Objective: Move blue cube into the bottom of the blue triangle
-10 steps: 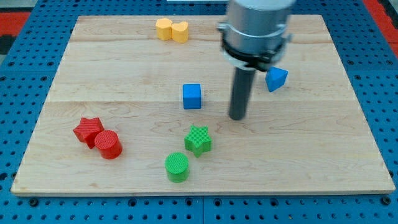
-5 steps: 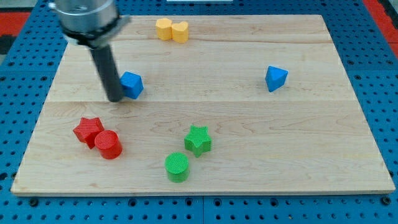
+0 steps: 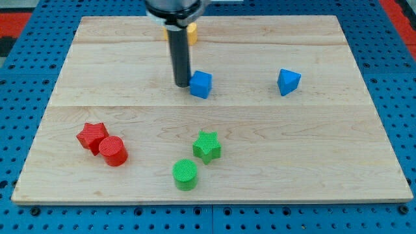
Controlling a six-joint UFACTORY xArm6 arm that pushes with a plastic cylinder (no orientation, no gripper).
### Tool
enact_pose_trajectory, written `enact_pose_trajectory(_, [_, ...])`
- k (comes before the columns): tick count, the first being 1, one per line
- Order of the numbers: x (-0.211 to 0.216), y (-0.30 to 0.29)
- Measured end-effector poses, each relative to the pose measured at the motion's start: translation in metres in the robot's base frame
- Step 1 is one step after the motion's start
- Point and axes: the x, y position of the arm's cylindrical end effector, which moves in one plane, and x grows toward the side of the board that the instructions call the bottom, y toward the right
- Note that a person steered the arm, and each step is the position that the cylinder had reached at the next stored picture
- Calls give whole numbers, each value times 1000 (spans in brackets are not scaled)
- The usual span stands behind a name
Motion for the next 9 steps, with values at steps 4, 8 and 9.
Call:
enact_pose_trajectory(4, [25, 113])
enact_pose_trajectory(8, [-7, 183])
enact_pose_trajectory(9, [-8, 160])
